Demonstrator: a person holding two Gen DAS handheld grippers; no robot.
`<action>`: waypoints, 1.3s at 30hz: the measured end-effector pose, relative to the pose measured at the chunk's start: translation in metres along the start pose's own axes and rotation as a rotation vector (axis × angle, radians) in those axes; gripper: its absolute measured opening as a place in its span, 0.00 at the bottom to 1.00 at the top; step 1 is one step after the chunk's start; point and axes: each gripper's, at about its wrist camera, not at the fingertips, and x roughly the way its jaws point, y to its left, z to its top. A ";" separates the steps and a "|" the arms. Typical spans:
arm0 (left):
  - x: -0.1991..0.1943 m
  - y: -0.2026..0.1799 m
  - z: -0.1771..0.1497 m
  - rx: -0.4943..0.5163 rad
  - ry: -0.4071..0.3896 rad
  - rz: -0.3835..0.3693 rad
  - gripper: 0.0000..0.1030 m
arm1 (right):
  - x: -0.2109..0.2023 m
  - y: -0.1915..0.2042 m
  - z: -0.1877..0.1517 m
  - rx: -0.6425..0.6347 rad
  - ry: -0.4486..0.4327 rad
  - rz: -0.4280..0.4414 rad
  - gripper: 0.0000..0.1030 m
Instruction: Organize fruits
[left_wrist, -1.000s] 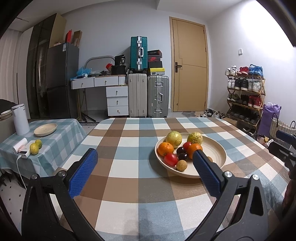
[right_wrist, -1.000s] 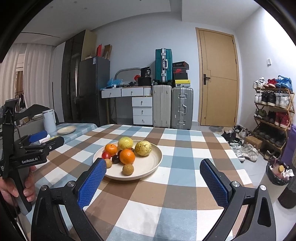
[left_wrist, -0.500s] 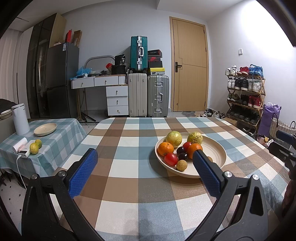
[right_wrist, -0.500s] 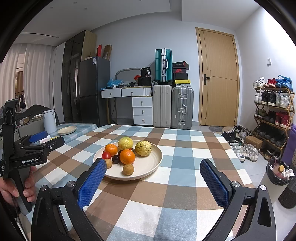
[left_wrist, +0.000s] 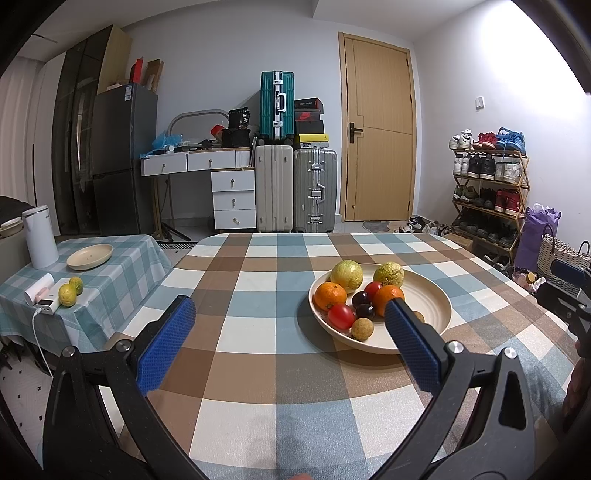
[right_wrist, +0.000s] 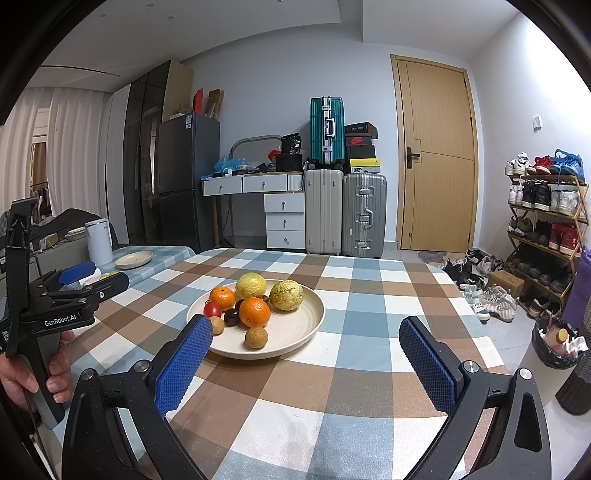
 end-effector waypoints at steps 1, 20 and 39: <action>0.000 0.000 0.000 -0.001 -0.001 0.001 0.99 | 0.000 0.000 0.000 0.000 0.000 0.000 1.00; 0.003 0.001 -0.001 -0.003 0.002 0.003 0.99 | 0.000 0.000 -0.001 0.001 0.000 0.000 1.00; 0.002 0.001 -0.001 -0.003 0.002 0.004 0.99 | 0.000 0.000 -0.001 0.001 -0.001 0.000 1.00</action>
